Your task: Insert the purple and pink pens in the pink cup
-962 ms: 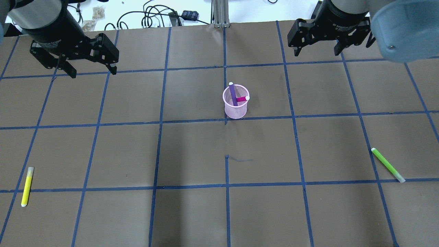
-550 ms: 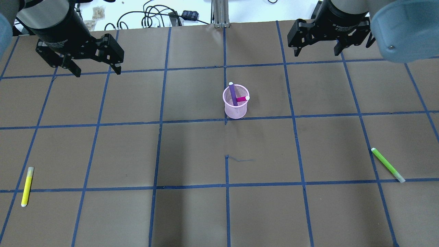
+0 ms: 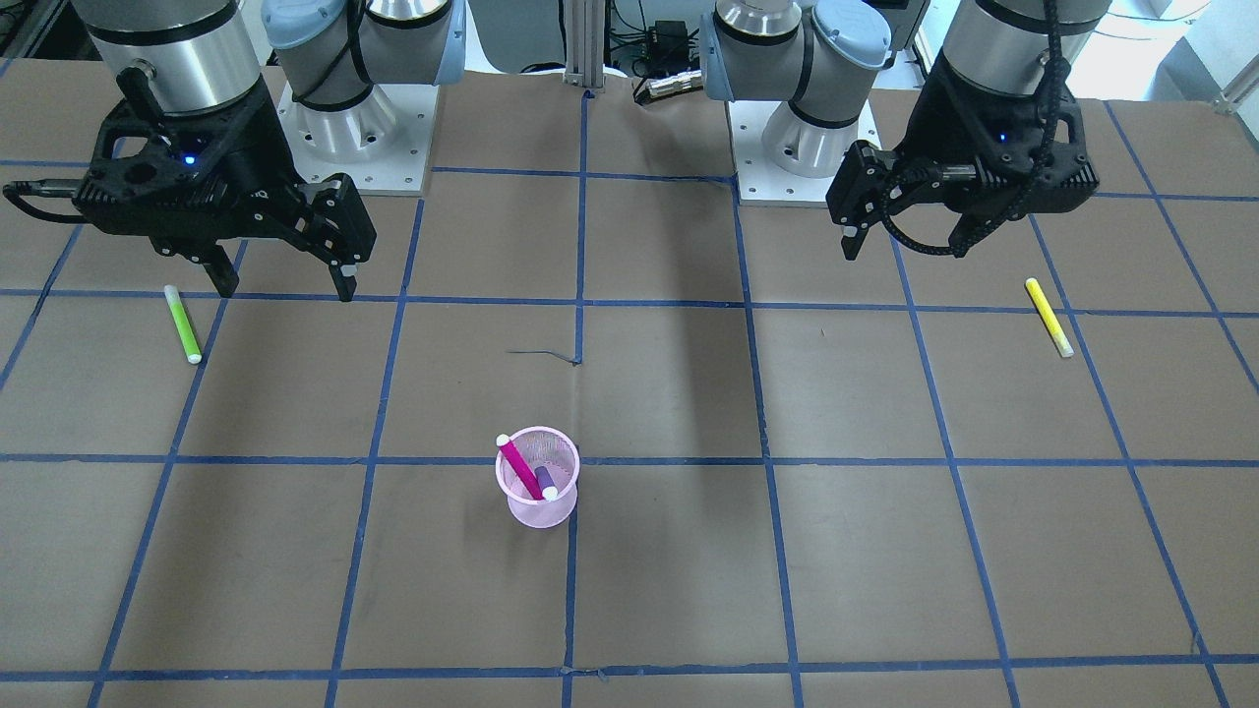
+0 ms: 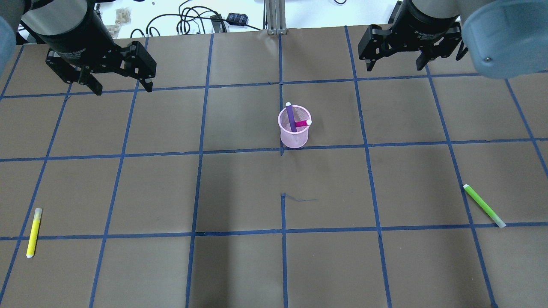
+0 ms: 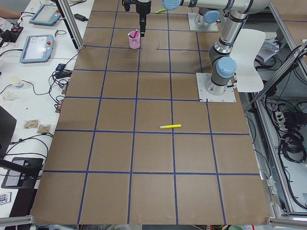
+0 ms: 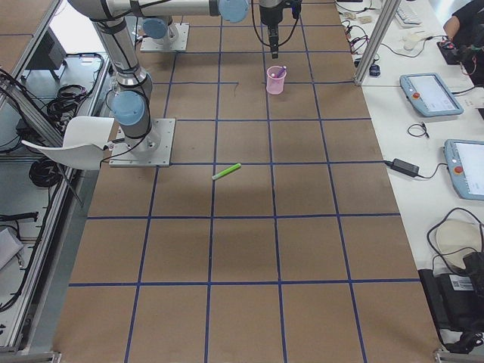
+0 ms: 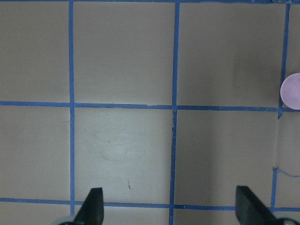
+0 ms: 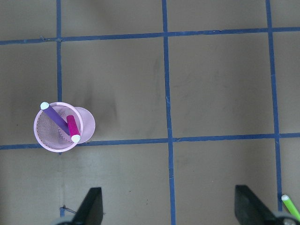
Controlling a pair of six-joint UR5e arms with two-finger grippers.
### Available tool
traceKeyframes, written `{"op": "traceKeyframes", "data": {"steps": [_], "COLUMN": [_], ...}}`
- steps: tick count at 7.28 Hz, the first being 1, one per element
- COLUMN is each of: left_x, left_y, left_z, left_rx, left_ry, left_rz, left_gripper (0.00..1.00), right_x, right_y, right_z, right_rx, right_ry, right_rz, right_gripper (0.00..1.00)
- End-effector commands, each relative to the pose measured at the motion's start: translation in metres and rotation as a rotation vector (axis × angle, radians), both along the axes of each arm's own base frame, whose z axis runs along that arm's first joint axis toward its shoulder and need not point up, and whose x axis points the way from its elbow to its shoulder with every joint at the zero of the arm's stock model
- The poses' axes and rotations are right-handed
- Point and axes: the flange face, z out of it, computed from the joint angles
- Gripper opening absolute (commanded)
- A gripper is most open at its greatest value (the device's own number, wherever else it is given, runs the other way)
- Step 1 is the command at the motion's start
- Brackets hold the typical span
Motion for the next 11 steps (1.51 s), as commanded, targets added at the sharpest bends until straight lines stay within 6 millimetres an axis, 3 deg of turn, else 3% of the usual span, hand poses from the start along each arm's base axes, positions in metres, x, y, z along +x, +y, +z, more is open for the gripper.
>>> {"op": "traceKeyframes", "data": {"steps": [1,11], "left_x": [0.0001,-0.0024], "left_y": [0.0008,0.0074], "left_z": [0.0007,0.0064], "left_rx": [-0.001,-0.011], "left_ry": [-0.001,-0.002], "left_rz": [0.000,-0.004], "left_gripper": [1.00,1.00], "right_x": [0.0002,0.0004], "right_y": [0.0000,-0.0004], "right_z": [-0.0001,0.0006], "right_rx": [0.000,-0.006], "right_ry": [-0.002,-0.003], "right_rz": [0.000,0.002], "right_gripper": [1.00,1.00]}}
